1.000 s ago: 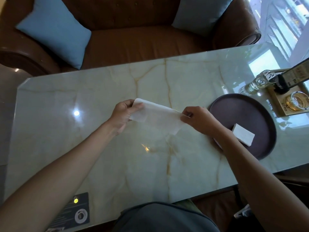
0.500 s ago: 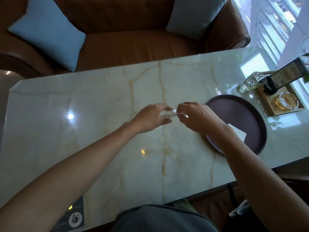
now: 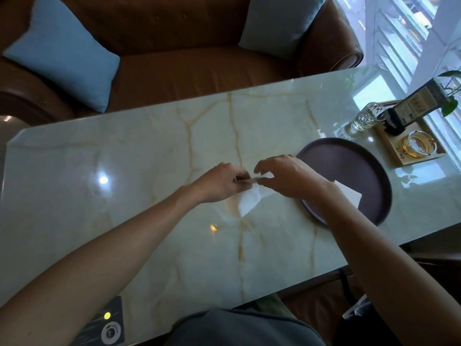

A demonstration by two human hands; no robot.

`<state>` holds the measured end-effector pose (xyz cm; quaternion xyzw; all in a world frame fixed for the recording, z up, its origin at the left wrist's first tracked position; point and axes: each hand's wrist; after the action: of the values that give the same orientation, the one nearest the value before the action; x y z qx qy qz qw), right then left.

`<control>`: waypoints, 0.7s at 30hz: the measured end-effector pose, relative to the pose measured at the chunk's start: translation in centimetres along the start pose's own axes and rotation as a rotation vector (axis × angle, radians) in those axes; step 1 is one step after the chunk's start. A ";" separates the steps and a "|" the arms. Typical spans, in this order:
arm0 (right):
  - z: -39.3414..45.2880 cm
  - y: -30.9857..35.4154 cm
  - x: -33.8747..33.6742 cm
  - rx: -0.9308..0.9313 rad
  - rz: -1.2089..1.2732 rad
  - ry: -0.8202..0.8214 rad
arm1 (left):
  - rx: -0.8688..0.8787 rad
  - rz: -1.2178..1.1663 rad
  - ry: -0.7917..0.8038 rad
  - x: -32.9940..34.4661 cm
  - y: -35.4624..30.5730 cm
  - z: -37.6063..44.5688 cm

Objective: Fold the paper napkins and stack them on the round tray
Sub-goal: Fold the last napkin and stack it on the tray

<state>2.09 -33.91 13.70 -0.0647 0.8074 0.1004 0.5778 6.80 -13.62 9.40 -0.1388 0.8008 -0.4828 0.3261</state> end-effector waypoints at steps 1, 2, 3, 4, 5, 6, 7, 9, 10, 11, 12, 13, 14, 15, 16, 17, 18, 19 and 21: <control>0.2 0.1 0.1 -0.005 -0.004 -0.012 | 0.006 0.003 -0.004 -0.3 -0.1 -0.1; 0.4 0.2 0.1 -0.004 0.001 -0.020 | 0.010 0.003 -0.009 -0.6 -0.1 -0.3; 0.5 0.2 0.0 0.004 0.024 -0.015 | 0.010 0.000 -0.013 -0.9 -0.1 -0.4; 0.6 0.2 -0.1 0.013 0.064 0.004 | 0.007 -0.006 -0.017 -1.2 -0.1 -0.7; 0.7 0.1 -0.2 0.019 0.105 0.032 | 0.006 -0.018 -0.024 -1.4 -0.1 -0.9; 0.9 0.1 -0.2 0.016 0.135 0.067 | 0.007 -0.037 -0.029 -1.6 -0.1 -1.1; 1.0 0.2 -0.3 0.004 0.154 0.101 | 0.006 -0.051 -0.031 -1.7 -0.2 -1.3; 1.4 0.3 -0.1 -0.021 0.182 0.134 | 0.008 -0.041 -0.026 -1.8 -0.2 -1.5; 1.4 0.3 -0.1 -0.023 0.211 0.129 | 0.008 -0.027 -0.027 -1.8 -0.2 -1.6; 1.4 0.2 0.0 -0.016 0.245 0.115 | 0.012 -0.015 -0.032 -1.9 -0.1 -1.7; 1.4 0.1 0.0 -0.005 0.276 0.098 | 0.013 -0.010 -0.042 -2.1 0.1 -1.9; 1.4 -0.1 0.1 0.010 0.300 0.083 | 0.011 -0.012 -0.052 -2.3 0.3 -2.1; 1.4 -0.3 0.1 0.027 0.314 0.076 | 0.004 -0.016 -0.062 -2.6 0.6 -2.3; 1.3 -0.6 0.1 0.043 0.324 0.074 | -0.003 -0.019 -0.073 -2.8 0.9 -2.6; 1.2 -0.8 0.0 0.057 0.334 0.077 | -0.011 -0.023 -0.083 -3.0 1.2 -2.9; 1.1 -1.1 -0.1 0.071 0.345 0.079 | -0.018 -0.029 -0.091 -3.3 1.5 -3.1; 0.9 -1.5 -0.2 0.086 0.360 0.079 | -0.026 -0.035 -0.099 -3.5 1.7 -3.4; 0.8 -1.7 -0.3 0.103 0.379 0.081 | -0.028 -0.034 -0.103 -3.7 1.9 -3.5; 0.5 -2.1 -0.4 0.131 0.405 0.078 | -0.046 -0.030 -0.100 -4.1 2.5 -3.9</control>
<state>3.20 -35.86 13.74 0.1325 0.8305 0.1594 0.5170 7.54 -7.51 10.05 -0.1824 0.7922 -0.4615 0.3552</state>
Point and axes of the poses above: each hand's wrist, its own z-axis towards the middle knuckle, its own x-axis out of the palm, y = z × x, and after that the axes turned 14 degrees about -z, right-handed
